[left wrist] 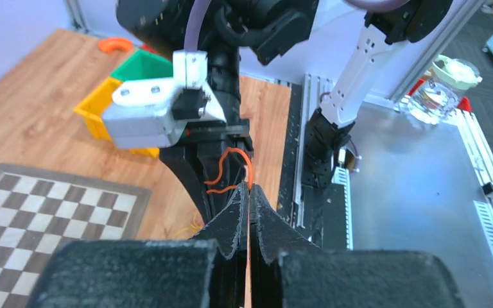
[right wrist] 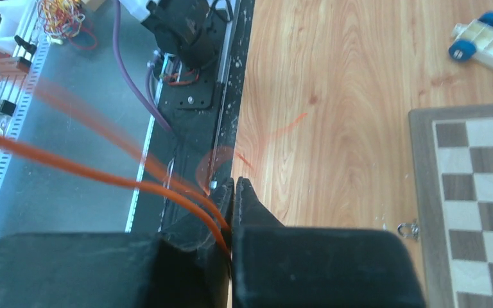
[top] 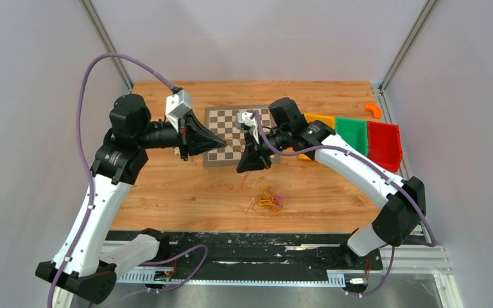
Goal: Untangle the cables
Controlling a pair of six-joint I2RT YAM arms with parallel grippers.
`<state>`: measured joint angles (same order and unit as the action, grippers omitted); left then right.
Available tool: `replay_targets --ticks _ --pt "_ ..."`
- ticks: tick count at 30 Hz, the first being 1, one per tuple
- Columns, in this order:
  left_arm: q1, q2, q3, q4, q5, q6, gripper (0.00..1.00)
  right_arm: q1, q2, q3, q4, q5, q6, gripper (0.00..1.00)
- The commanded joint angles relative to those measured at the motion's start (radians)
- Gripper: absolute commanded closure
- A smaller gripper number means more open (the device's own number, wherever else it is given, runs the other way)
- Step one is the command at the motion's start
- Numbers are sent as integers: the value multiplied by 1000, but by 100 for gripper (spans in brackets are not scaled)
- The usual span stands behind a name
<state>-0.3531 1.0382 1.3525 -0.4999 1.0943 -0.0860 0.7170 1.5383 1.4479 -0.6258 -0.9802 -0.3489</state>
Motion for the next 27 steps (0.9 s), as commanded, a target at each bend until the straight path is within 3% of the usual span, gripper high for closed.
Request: replay_targets --ticks 1,8,13,16,21,27 --pt "8 -78 -30 141 -63 -62 100 -34 -96 -77 72 2 35 100" --pt "78 -129 -167 256 -155 -155 100 -216 -203 -132 175 -42 172 100" --pt "80 -104 -251 154 -312 -99 100 -336 -221 -80 239 -119 289 100" --pt "68 -33 -315 84 -296 -76 100 -369 -221 -42 289 -170 386 100" --pt "-79 29 -354 134 -239 -121 100 -373 -206 -42 474 -216 627 100" --pt "-248 180 -230 94 -236 -97 100 -402 -189 -57 585 -202 745 100"
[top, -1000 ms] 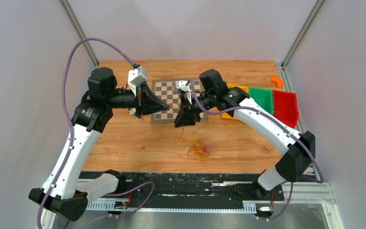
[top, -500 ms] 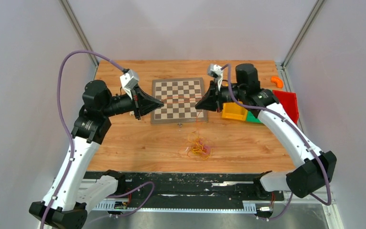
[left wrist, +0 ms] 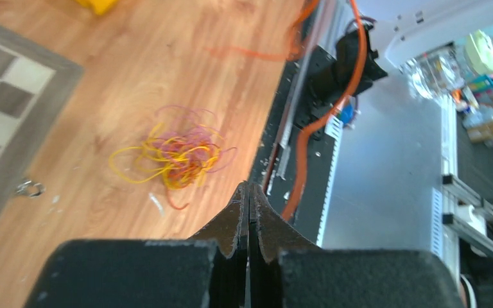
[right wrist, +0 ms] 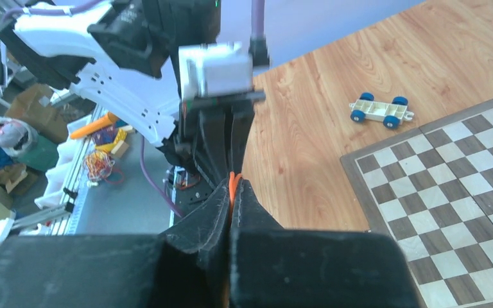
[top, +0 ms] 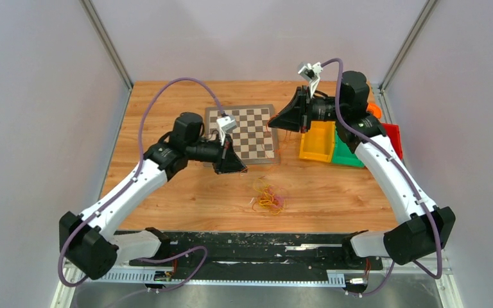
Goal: Untangle the cables
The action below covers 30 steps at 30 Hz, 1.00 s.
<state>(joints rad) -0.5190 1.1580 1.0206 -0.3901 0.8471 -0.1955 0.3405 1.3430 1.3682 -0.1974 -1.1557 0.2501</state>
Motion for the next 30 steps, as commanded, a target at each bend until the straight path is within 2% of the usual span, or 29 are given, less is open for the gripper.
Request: replay_targets --ticks 1,3,4,5,6,7,9,11,13,16,20,25,30 --pt "-96 90 117 -23 9 12 100 -35 0 18 159 -27 149 100" --pt "-98 127 166 -38 0 8 99 -62 -22 -11 158 -26 147 100" --pt "-96 135 202 -52 -6 17 93 -84 -36 -31 158 -27 146 100" --pt "-85 141 217 -75 -5 40 71 -109 -58 -53 155 -30 140 100" --pt "-75 137 230 -82 -1 48 59 -139 -76 -74 147 -34 124 100" --pt "-47 118 231 -82 6 46 37 -170 -94 -95 123 -36 96 100" --pt "5 73 219 -80 -4 41 18 -254 -135 -135 61 -27 29 100" --pt "62 25 199 -89 -18 52 5 -322 -172 -171 16 -10 -18 100" --pt "96 -22 181 -114 -60 90 1 -457 -180 -154 -120 18 -106 100" --pt "105 -92 140 -135 -127 131 0 -611 -145 -70 -336 97 -307 100" --pt "107 -138 88 -113 -150 112 0 -751 -53 76 -539 337 -560 100" --pt "107 -155 62 -92 -156 101 0 -875 60 184 -595 619 -691 100" --pt "106 -144 68 -93 -155 102 0 -880 136 233 -628 787 -754 100"
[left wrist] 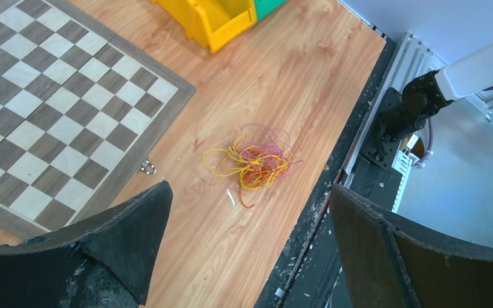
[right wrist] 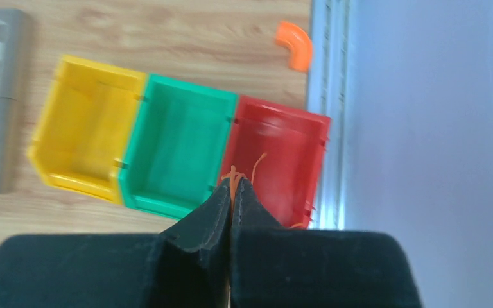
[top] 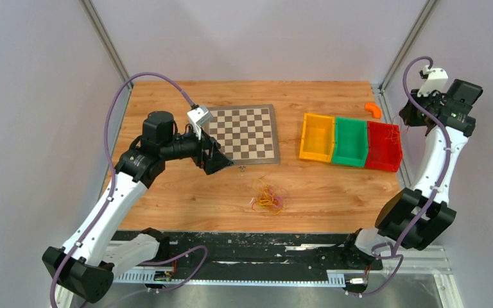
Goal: Untangle the cables
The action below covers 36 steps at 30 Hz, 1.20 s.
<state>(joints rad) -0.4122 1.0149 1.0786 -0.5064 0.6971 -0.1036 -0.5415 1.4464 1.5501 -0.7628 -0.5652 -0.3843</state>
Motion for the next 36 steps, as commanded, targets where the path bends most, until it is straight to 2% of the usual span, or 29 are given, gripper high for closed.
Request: replay_targets --ticks 1,4,11,22,24,27,29,31,34,36 --pt "0 4 15 23 -5 10 0 1 44 48 -59 224 -124 100" --pt "0 10 19 25 0 5 0 1 79 27 -20 286 -128 100" --pt "-1 19 27 19 7 10 0 24 186 -26 57 327 -101 100" --pt "1 68 76 -49 -25 55 0 40 354 -51 156 331 -126 99" --pt "0 80 82 -67 -33 67 0 46 392 -29 157 327 -128 88" --pt "-1 89 89 -87 -51 79 0 54 420 13 132 332 -117 60" --pt "-1 89 92 -97 -63 85 0 55 404 39 113 324 -104 50" --pt "1 91 98 -111 -70 94 0 59 378 60 95 326 -103 31" --pt "11 101 101 -139 -74 88 0 65 325 105 32 310 -120 15" --pt "31 108 96 -155 -57 83 0 73 274 127 -25 267 -132 9"
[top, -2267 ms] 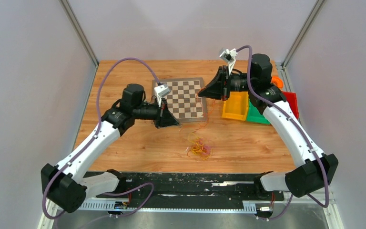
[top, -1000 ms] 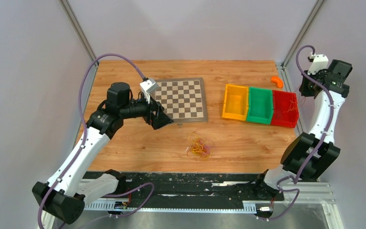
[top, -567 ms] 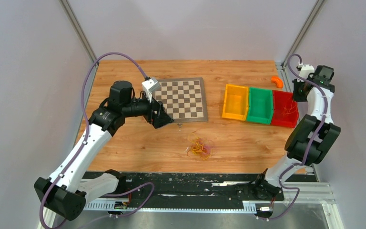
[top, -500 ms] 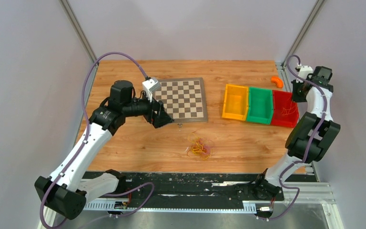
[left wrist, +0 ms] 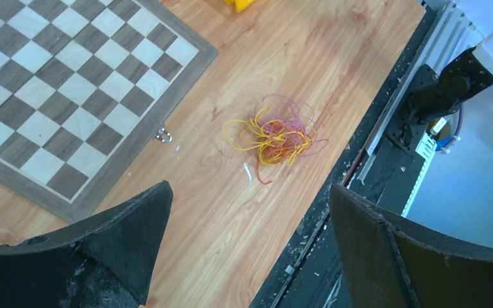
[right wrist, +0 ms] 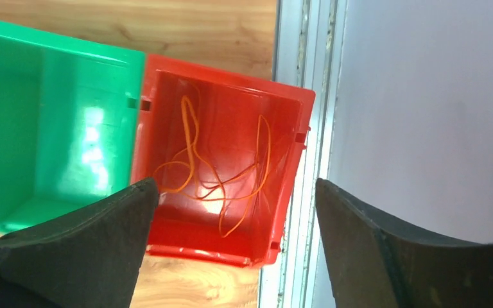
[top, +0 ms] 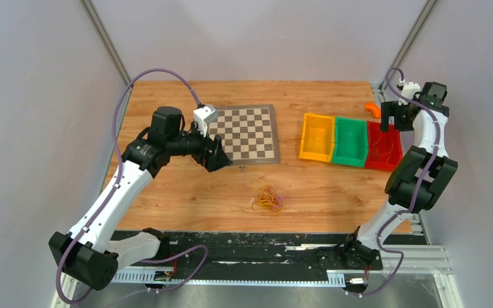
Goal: Untangle the cables
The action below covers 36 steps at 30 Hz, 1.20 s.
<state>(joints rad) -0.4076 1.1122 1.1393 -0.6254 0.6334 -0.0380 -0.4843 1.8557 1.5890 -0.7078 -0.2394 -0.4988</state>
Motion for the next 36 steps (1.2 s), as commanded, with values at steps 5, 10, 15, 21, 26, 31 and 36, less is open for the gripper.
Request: replay_targets --ticks 5,10,15,21,26,31,36 --pt "62 18 -78 25 109 -63 0 148 -282 28 -280 -299 -52 7" --pt "58 39 -261 229 231 -201 0 457 -363 -181 -345 -512 3 7" --pt "-15 138 -345 404 239 -279 7 751 -319 -348 -177 -583 152 9" --pt "-49 331 -311 467 297 -337 18 906 -162 -419 -65 -578 175 13" --pt "-49 524 -225 456 336 -385 23 932 -54 -437 -11 -614 181 14" --pt "-49 633 -185 541 369 -477 29 942 -13 -485 20 -644 182 34" --pt "-52 732 -183 684 381 -595 36 941 -41 -534 61 -641 183 49"
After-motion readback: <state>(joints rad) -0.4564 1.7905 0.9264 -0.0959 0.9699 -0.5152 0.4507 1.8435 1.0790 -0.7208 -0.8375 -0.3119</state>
